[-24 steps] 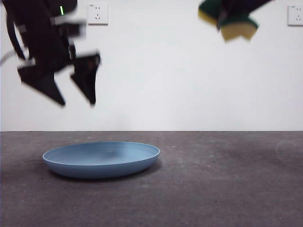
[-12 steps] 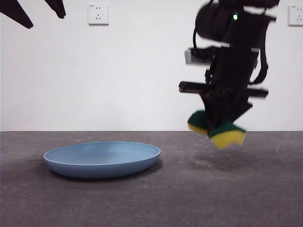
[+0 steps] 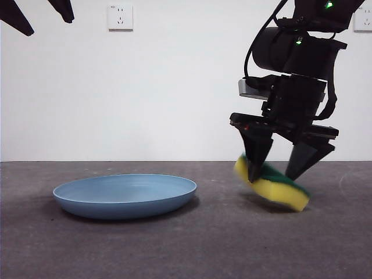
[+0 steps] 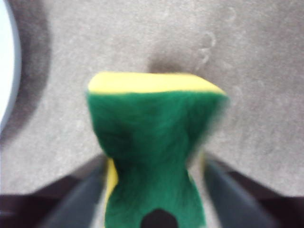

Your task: Pick up the plate,pick up the cloth,clean the plate with the cloth

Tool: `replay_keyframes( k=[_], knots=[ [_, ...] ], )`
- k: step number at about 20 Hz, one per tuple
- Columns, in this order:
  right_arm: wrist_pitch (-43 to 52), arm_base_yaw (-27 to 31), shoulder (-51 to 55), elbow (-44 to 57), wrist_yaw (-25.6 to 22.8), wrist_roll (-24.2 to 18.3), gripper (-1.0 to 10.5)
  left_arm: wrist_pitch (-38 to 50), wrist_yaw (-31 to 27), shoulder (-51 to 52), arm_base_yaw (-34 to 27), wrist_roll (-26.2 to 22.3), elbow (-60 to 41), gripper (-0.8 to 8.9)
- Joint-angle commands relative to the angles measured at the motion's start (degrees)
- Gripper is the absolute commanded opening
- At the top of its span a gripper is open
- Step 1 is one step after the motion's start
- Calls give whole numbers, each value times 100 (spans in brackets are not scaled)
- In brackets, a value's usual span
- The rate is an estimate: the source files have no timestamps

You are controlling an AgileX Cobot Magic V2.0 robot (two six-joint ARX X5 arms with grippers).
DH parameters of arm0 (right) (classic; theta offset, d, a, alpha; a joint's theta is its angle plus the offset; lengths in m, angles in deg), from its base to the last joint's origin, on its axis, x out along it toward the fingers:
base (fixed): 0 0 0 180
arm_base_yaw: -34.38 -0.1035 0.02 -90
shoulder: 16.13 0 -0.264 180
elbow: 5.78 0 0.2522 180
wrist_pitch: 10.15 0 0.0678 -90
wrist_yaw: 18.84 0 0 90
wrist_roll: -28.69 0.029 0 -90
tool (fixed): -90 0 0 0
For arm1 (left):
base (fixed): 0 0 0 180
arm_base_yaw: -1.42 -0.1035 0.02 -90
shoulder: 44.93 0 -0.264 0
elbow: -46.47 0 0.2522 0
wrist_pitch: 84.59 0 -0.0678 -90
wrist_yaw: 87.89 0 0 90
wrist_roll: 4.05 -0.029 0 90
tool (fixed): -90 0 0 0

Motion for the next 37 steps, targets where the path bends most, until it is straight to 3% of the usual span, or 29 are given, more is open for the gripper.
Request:
replay_keyframes(
  k=[1,10,11,13,14,17,24,29,32,37],
  knots=[
    [2,-2,-37,35,4,-24,608,11,-9,0,17,15,-24,409],
    [-280,-4,382,35,7,-20,583,9,-31,-2,15,-81,-24,409],
    [-350,-4,527,35,7,-22,495,-7,-31,-2,15,-94,-24,408],
    [-518,-4,892,35,7,-26,151,-57,-35,-2,15,-127,-24,403],
    [-597,-4,1108,35,7,-26,-2,-87,-35,-2,15,-168,-24,352],
    [-697,-4,1725,35,11,-26,-11,-221,-33,-2,15,-380,-24,-26],
    [-717,-20,3250,35,4,-79,-11,-48,-37,271,22,-518,-26,-8],
    [-562,-59,4054,98,-31,-229,-11,973,-177,1290,22,-522,-280,-8],
    [-26,-201,4542,483,-66,-229,-12,1410,-393,2004,20,-522,-911,-8],
    [868,-765,5803,1829,-898,-188,-11,2367,-640,3685,22,-168,-2754,-8]
  ],
)
